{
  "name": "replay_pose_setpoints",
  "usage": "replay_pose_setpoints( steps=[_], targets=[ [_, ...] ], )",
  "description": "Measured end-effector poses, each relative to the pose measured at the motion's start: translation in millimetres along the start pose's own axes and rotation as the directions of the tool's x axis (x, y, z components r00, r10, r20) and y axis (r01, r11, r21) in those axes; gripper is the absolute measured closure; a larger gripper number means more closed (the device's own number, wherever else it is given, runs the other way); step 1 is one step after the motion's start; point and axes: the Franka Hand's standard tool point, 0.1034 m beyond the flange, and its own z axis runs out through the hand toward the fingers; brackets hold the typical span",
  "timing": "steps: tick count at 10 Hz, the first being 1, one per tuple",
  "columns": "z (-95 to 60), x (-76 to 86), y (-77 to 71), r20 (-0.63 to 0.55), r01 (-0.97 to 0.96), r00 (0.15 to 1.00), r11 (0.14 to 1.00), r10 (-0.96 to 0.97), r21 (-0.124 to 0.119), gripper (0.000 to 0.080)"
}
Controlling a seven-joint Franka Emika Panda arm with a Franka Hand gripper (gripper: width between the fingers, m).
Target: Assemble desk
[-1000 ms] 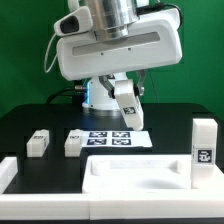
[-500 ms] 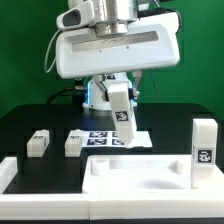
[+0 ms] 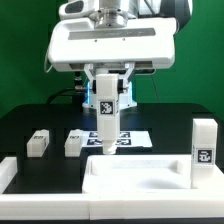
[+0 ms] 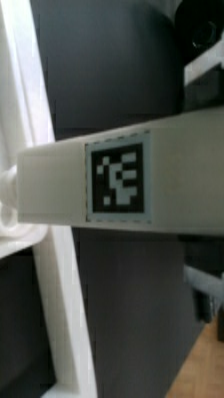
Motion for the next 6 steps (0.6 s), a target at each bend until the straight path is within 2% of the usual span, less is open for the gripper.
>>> replay_pose_setpoints(
  steps=[1, 4, 6],
  targets=[
    [2.6, -1.6, 0.7, 0.01, 0.0, 1.0, 1.0, 0.0, -0.001, 0.0509],
    [12.2, 20.8, 11.5, 0.091, -0.028, 0.996, 1.0, 0.026, 0.014, 0.0509],
    [20.8, 26.3, 13.6, 0.103, -0.032, 0.994, 0.999, 0.03, 0.015, 0.0509]
  ],
)
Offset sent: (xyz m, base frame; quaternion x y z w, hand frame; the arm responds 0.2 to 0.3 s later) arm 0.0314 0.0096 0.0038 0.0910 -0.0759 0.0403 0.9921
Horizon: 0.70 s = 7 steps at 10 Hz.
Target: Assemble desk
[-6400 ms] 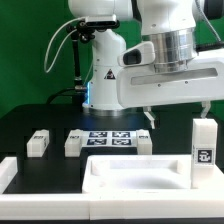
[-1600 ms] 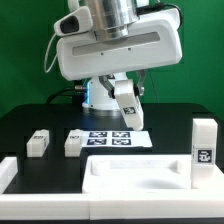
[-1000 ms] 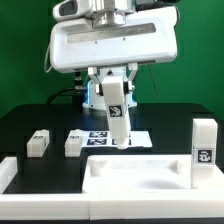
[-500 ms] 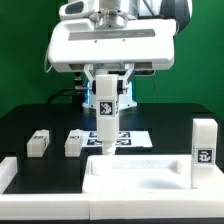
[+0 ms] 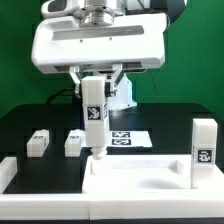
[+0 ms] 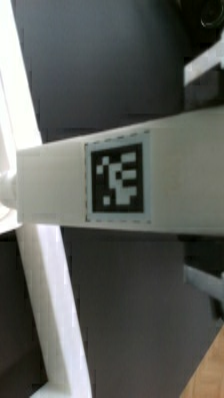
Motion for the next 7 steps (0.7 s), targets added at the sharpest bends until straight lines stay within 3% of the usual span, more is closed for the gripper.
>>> replay_pose_setpoints(
  steps=[4, 7],
  targets=[
    [23.0, -15.4, -2.6, 0.02, 0.015, 1.0, 1.0, -0.015, -0.014, 0.0509],
    [31.5, -21.0, -1.3, 0.029, 0.019, 0.999, 1.0, -0.019, -0.02, 0.0509]
  ],
)
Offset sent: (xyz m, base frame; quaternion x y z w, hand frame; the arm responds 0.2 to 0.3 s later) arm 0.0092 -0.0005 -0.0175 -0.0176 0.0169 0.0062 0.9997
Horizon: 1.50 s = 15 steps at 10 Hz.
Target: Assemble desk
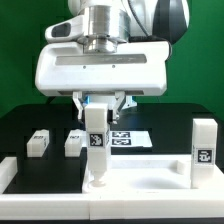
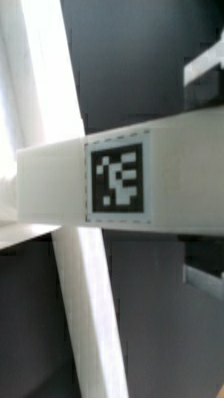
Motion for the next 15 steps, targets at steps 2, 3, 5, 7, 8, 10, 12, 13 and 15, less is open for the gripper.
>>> replay_pose_setpoints(
  steps=[2, 3, 5, 7, 8, 10, 12, 13, 15],
  targets=[
    [2.2, 4.0, 3.1, -0.012, 0.001, 1.0, 1.0, -0.001, -0.005, 0.0509],
    [4.9, 2.9, 3.3, -0.009, 0.002, 1.0, 1.0, -0.002, -0.007, 0.0509],
    [11.9, -2.2, 2.1, 0.0, 0.006, 1.0, 1.0, -0.006, -0.009, 0.0509],
    [14.6, -3.8, -0.4, -0.02, 0.013, 1.0, 1.0, -0.013, -0.013, 0.0509],
    [14.4, -3.9, -0.9, -0.038, 0.016, 0.999, 1.0, -0.016, -0.016, 0.0509],
    [14.0, -4.3, -0.4, -0.058, 0.019, 0.998, 1.0, -0.02, -0.021, 0.0509],
    [14.1, -4.1, -0.4, -0.057, 0.019, 0.998, 1.0, -0.02, -0.021, 0.0424],
    [14.1, -4.1, -0.4, -0.057, 0.019, 0.998, 1.0, -0.02, -0.021, 0.0267],
    [14.1, -4.1, -0.4, -0.057, 0.019, 0.998, 1.0, -0.02, -0.021, 0.0177]
  ],
)
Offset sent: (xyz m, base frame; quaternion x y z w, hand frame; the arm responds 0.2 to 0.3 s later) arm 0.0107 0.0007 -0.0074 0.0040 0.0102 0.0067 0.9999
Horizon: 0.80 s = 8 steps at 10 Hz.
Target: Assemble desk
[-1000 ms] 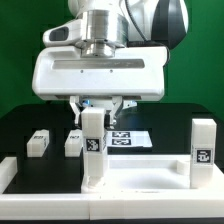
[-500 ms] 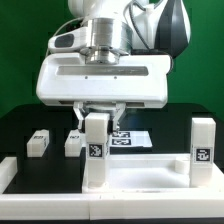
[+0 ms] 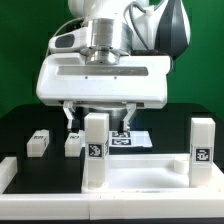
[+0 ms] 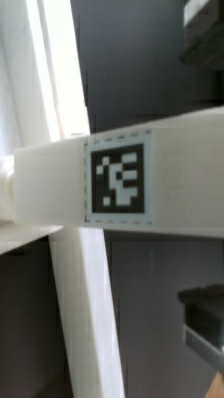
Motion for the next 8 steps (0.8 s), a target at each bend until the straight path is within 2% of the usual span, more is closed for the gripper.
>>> replay_pose_setpoints(
  steps=[4, 5, 7, 8],
  targets=[
    [0.0, 0.0, 0.0, 0.0, 0.0, 1.0, 1.0, 0.0, 0.0, 0.0151],
    [0.8, -1.5, -1.0, 0.033, -0.003, 0.999, 1.0, 0.002, 0.007, 0.0151],
    [-12.3, 13.0, -8.3, 0.152, -0.029, 0.988, 0.998, 0.021, 0.052, 0.0151],
    [-9.8, 16.8, -8.2, 0.174, -0.033, 0.984, 0.998, 0.023, 0.056, 0.0151]
  ],
)
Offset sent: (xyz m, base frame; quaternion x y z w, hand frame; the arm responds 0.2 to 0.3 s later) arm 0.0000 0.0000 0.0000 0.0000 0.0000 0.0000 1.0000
